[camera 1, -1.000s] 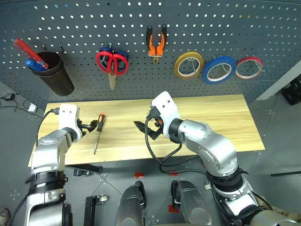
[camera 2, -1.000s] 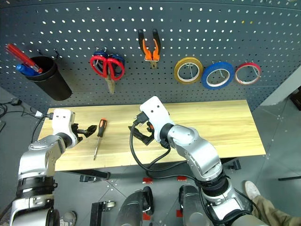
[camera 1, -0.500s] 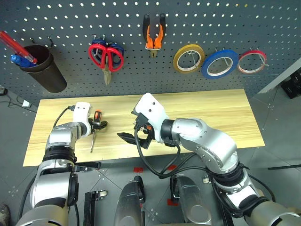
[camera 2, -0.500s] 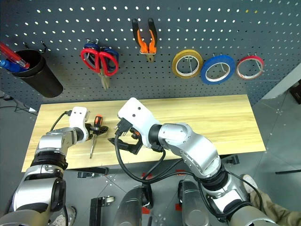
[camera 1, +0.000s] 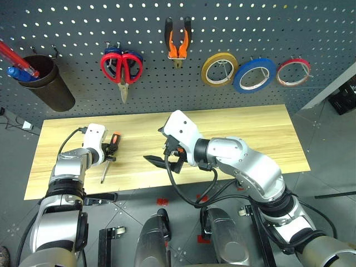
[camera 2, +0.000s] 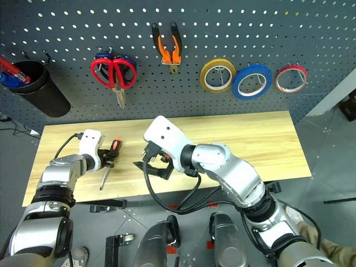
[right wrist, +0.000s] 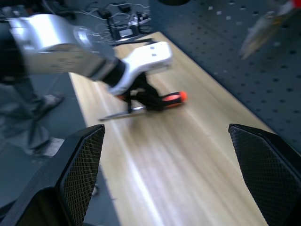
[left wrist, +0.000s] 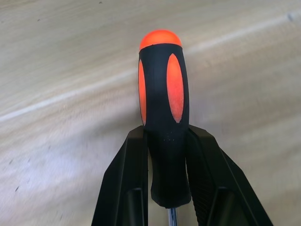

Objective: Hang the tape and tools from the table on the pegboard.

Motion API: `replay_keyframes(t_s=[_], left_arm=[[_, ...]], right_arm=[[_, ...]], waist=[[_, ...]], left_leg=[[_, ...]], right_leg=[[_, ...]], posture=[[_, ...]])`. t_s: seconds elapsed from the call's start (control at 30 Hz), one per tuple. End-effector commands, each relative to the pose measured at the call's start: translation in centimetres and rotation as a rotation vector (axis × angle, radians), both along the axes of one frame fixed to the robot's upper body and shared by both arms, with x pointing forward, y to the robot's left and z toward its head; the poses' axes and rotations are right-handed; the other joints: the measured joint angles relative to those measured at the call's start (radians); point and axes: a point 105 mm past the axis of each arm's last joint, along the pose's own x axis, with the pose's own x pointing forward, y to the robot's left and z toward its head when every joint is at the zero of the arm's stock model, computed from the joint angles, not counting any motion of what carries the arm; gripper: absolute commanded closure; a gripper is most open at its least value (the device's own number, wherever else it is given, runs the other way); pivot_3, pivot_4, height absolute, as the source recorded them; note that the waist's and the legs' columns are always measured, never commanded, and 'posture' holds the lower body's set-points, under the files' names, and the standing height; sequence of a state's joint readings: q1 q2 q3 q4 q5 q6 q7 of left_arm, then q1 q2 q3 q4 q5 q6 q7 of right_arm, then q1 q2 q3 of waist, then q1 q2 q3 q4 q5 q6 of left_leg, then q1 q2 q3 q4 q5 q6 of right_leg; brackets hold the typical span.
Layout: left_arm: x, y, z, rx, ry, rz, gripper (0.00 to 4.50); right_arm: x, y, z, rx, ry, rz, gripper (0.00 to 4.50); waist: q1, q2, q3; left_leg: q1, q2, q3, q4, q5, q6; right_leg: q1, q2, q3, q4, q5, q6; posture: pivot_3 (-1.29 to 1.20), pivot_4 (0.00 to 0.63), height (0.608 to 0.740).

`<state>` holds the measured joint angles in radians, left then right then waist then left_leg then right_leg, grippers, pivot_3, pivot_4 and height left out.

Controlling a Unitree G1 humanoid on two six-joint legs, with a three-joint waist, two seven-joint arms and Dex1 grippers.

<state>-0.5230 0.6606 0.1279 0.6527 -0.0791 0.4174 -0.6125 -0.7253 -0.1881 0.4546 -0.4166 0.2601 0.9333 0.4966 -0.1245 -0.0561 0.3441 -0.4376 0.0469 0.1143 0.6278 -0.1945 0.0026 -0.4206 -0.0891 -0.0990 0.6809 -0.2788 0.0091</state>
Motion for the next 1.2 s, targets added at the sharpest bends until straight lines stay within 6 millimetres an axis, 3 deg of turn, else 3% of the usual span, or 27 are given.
replay_keyframes(t_s=[0.03, 0.17, 0.23, 0.27, 0.43, 0.53, 0.7, 0.93, 1.1, 1.2], left_arm=[[-1.3, 0.9, 3.7, 0.052, -0.158, -0.007, 3.73], [-3.3, 0.5, 7.2, 0.125, -0.381, 0.002, 3.73], [-5.4, 0.4, 11.9, 0.174, -0.651, 0.082, 3.73], [-6.5, 0.5, 13.3, 0.208, -0.722, 0.118, 3.73], [-10.1, 0.7, 17.9, 0.34, -0.947, 0.266, 3.73], [-10.6, 0.4, 19.9, 0.359, -1.025, 0.295, 3.73], [-8.5, 0.6, 25.8, 0.328, -1.202, 0.31, 3.73], [-3.1, 0.0, 30.1, 0.271, -1.329, 0.223, 3.73], [-1.0, 0.5, 31.1, 0.272, -1.374, 0.231, 3.73], [0.3, 0.7, 30.8, 0.243, -1.369, 0.242, 3.73]], right_arm=[[-0.2, 0.0, 1.2, 0.032, -0.069, 0.031, 0.0], [0.2, -0.3, 1.8, 0.051, -0.133, 0.026, 0.0], [-1.0, -0.4, 3.0, 0.117, -0.187, 0.101, 0.0], [-1.4, -0.4, 3.3, 0.137, -0.187, 0.13, 0.0], [-2.1, -0.6, 3.4, 0.151, -0.179, 0.202, 0.0], [-1.8, -0.6, 3.6, 0.16, -0.189, 0.198, 0.0], [-0.2, -0.1, 5.0, 0.206, -0.217, 0.123, 0.0], [0.9, 1.8, 6.4, 0.21, -0.233, 0.049, 0.0], [0.8, 2.3, 7.0, 0.226, -0.23, 0.027, 0.0], [0.6, 2.3, 6.8, 0.222, -0.228, 0.024, 0.0]], waist=[[-0.01, -0.004, -0.008], [-0.016, -0.01, -0.025], [-0.015, -0.01, -0.041], [-0.015, -0.013, -0.047], [-0.014, -0.013, -0.081], [-0.013, -0.013, -0.096], [0.004, -0.016, -0.105], [0.013, -0.011, -0.125], [0.008, -0.012, -0.127], [0.004, -0.012, -0.127]], left_leg=[[0.0, 0.0, 0.0, 0.0, 0.0, 0.0], [-0.002, -0.001, -0.002, 0.0, 0.0, 0.0], [-0.003, -0.001, -0.003, 0.0, 0.0, 0.0], [-0.003, -0.001, -0.003, 0.0, 0.0, 0.0], [-0.003, -0.001, -0.005, 0.001, 0.0, 0.0], [-0.002, -0.001, -0.006, 0.001, 0.0, 0.0], [0.0, 0.0, -0.01, 0.002, 0.002, 0.001], [0.003, 0.0, -0.012, 0.002, 0.007, -0.002], [0.002, 0.0, -0.012, 0.002, 0.007, -0.002], [0.001, 0.0, -0.012, 0.002, 0.007, -0.002]], right_leg=[[0.0, 0.0, 0.0, 0.0, 0.0, 0.0], [0.0, -0.001, -0.002, -0.001, 0.0, 0.0], [0.0, -0.001, -0.003, -0.001, 0.0, 0.0], [0.0, -0.001, -0.003, -0.001, 0.0, 0.0], [0.001, -0.001, -0.005, 0.0, 0.0, 0.0], [0.002, -0.001, -0.006, 0.0, 0.002, -0.001], [0.006, 0.001, -0.01, 0.001, 0.005, -0.003], [0.01, 0.002, -0.013, 0.0, 0.008, -0.005], [0.01, 0.001, -0.016, 0.0, 0.008, -0.005], [0.009, 0.001, -0.017, -0.001, 0.008, -0.004]], posture=[[-0.27, 0.211, 0.74], [-0.24, 0.175, 0.74], [-0.23, 0.165, 0.74], [-0.23, 0.161, 0.74], [-0.19, 0.143, 0.74], [-0.18, 0.137, 0.74], [-0.18, 0.126, 0.74], [-0.23, 0.123, 0.74], [-0.25, 0.128, 0.74], [-0.27, 0.132, 0.74]])
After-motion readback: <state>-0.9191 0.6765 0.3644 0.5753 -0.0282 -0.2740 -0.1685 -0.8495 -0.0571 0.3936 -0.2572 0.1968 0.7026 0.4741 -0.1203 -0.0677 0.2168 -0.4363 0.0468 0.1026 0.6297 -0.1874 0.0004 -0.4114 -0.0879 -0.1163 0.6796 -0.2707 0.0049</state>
